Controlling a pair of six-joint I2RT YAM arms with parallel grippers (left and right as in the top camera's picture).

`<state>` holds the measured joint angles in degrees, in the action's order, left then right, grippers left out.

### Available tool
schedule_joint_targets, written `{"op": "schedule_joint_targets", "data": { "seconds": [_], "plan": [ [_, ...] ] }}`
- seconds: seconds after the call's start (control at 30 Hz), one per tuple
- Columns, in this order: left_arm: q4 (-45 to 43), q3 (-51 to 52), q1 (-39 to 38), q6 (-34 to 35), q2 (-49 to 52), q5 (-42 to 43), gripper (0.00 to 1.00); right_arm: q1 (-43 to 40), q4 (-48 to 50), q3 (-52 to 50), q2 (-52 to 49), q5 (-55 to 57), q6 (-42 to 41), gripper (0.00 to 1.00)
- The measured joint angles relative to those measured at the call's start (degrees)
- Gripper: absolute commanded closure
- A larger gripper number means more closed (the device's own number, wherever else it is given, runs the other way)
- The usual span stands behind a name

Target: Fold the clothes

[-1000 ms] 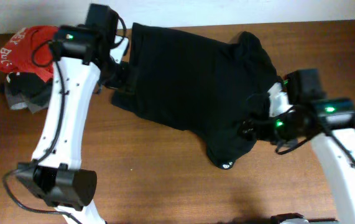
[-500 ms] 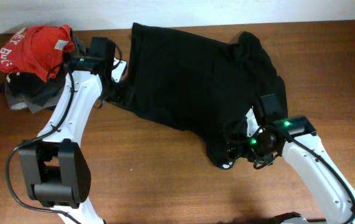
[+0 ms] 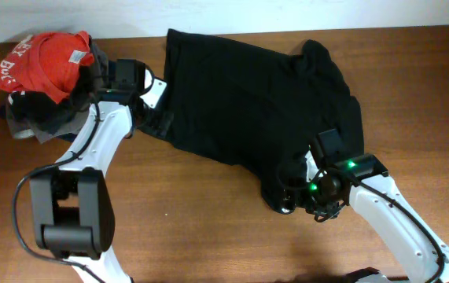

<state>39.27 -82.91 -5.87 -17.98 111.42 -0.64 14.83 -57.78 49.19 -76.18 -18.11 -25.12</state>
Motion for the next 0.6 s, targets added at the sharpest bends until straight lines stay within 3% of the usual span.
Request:
{"op": "schedule_joint_targets", "data": {
  "seconds": [0.27, 0.43, 0.47, 0.53, 0.6],
  "plan": [
    [-2.23, 0.22, 0.61, -1.38, 7.17, -0.04, 0.11, 0.00, 0.42, -1.86, 0.00, 0.00, -0.81, 0.28],
    [-2.56, 0.26, 0.61, -1.70, 8.13, 0.22, 0.37, 0.00, 1.33, -2.51, 0.00, 0.00, -1.66, 0.28],
    [-2.51, 0.26, 0.59, -1.68, 8.17, 0.26, 0.47, 0.00, 1.42, -2.51, 0.00, 0.00, -1.73, 0.28],
    [-2.40, 0.26, 0.59, -1.68, 8.17, 0.22, 0.76, 0.00, 1.46, -2.51, 0.00, 0.00, -1.88, 0.29],
    [-2.21, 0.26, 0.59, -1.14, 8.20, 0.22, 0.93, 0.02, 1.44, -2.51, 0.00, 0.00, -1.99, 0.32]
  ]
}}
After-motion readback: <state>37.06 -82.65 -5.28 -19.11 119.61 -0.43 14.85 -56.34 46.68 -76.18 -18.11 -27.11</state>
